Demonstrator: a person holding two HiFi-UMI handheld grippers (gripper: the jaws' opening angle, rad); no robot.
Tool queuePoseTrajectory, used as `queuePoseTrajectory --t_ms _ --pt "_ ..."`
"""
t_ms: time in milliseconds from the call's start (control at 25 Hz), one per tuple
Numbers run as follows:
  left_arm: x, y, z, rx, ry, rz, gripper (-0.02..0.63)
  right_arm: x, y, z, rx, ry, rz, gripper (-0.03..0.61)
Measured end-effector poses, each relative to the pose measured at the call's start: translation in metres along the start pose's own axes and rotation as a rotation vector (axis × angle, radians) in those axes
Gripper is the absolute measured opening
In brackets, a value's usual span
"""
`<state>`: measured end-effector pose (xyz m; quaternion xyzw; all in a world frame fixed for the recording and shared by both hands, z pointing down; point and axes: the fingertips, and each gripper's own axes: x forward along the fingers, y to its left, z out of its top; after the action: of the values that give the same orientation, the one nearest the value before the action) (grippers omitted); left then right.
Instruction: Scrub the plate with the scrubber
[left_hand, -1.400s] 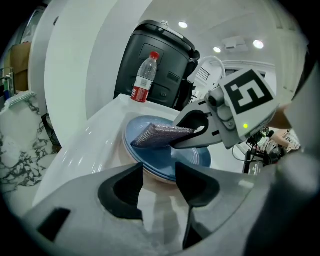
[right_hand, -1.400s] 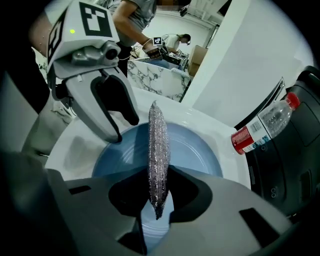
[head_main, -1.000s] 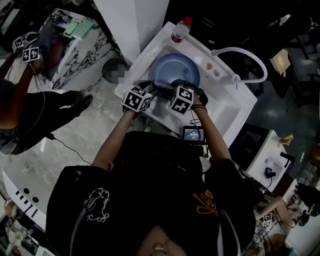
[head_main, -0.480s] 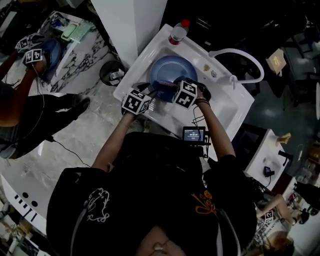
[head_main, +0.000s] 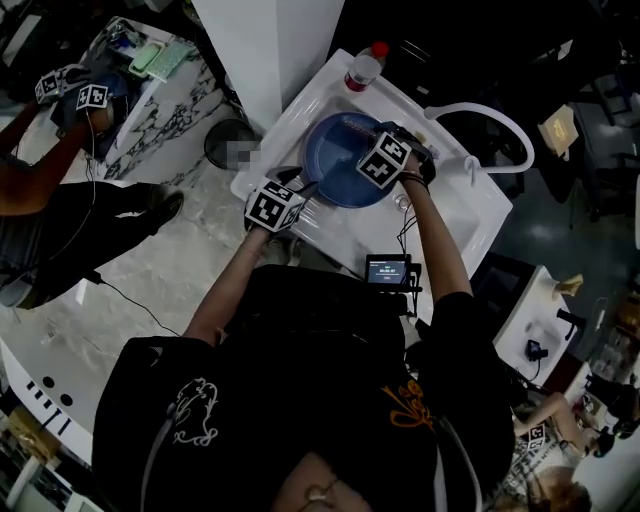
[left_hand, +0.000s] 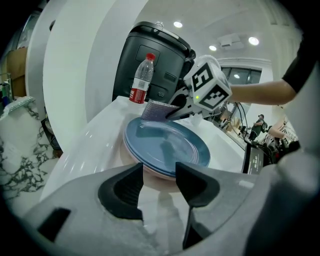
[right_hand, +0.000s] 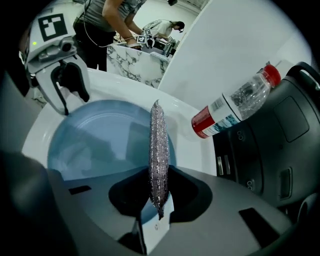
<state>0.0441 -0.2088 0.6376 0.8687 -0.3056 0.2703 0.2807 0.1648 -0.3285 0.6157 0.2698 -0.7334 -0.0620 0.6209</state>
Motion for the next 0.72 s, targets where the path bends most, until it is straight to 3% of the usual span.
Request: queuePoseTrajectory --t_ms 120,280,520,720 --pt "0.000 0.000 0.000 0.007 -0.002 0.005 0.206 0.009 -0.012 0.001 0.015 0.022 -0.032 0.080" --pt "-0.001 0.000 0.001 0.017 -0.005 0.009 0.204 0.020 -0.003 -0.008 0.045 0.060 -0.007 0.080" --pt "-0.002 -0.001 -0.001 0.030 -0.010 0.015 0.202 0.017 0.028 -0.012 -0.068 0.076 0.028 0.080" --pt "-0.002 -0.001 -0.001 0.037 -0.010 0.018 0.199 0.004 0.048 -0.016 -0.055 0.078 0.053 0.080"
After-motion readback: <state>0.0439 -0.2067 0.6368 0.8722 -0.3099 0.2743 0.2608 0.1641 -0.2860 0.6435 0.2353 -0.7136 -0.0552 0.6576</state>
